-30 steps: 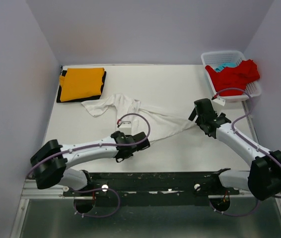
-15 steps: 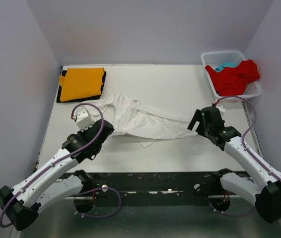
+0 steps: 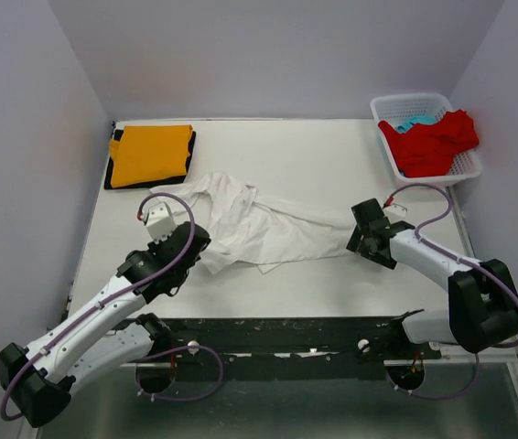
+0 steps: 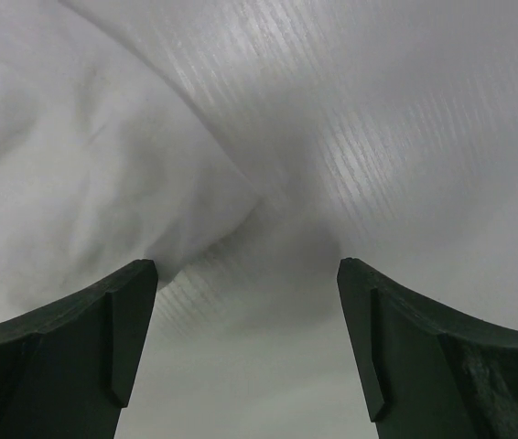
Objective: Fold and stack the t-shirts
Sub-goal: Flatten out the tshirt
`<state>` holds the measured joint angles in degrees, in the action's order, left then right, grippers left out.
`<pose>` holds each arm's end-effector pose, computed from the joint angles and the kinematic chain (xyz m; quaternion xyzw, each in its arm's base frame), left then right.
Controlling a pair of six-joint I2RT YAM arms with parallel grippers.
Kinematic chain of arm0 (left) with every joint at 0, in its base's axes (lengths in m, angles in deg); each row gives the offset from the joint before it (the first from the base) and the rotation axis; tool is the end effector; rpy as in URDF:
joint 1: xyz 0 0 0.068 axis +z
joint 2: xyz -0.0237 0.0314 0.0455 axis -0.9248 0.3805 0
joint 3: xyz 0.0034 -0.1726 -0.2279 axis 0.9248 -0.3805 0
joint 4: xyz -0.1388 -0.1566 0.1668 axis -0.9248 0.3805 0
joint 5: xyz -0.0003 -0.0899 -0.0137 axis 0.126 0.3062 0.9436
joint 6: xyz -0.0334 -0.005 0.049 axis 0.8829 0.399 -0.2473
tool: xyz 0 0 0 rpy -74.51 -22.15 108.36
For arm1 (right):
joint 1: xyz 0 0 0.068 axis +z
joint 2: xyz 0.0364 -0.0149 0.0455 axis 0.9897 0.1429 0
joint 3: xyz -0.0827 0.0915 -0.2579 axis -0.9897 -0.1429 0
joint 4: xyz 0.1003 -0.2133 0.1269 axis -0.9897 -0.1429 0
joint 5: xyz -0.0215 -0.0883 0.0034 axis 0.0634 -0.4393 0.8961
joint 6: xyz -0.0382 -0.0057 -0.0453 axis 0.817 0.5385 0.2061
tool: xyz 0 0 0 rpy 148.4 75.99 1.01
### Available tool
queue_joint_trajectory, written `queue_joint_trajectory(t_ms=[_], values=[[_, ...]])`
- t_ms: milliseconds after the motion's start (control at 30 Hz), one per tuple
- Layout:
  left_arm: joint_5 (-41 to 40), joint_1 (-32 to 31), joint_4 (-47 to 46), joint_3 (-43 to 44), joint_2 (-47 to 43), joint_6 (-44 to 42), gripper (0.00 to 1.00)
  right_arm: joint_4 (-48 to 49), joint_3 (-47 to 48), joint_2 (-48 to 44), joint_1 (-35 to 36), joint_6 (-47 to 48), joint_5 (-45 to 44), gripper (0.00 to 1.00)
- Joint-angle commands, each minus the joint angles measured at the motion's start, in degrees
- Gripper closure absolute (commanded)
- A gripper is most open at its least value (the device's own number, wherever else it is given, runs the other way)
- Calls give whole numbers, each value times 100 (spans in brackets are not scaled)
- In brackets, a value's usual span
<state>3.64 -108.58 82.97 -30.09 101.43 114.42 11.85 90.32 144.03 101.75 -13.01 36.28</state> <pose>0.1292 -0.0767 0.2638 -0.2519 0.8686 -0.0310 0.4256 0.2218 0.0602 0.1706 0.2420 0.9266 -0.0898 0.2735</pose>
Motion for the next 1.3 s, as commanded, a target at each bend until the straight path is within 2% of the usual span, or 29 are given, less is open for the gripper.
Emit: queue_joint_trajectory(t_ms=[0, 333, 700, 1067, 1133, 1267], values=[[185, 41, -118, -126, 4, -85, 100, 299, 159, 208, -133, -171, -357, 14], [265, 41, -136, -193, -23, -68, 100, 500, 162, 91, -208, -96, -340, 16], [241, 37, -139, -181, 3, -77, 100, 735, 450, 403, -344, 1, -229, 17], [163, 52, -57, -197, -78, -7, 100, 754, 48, 556, -353, -78, 115, 29], [155, 45, -65, -210, -70, 2, 100, 844, 43, 616, -353, -47, 143, 37], [157, 45, -44, -219, -49, 48, 100, 978, 173, 925, -357, 38, 227, 61]])
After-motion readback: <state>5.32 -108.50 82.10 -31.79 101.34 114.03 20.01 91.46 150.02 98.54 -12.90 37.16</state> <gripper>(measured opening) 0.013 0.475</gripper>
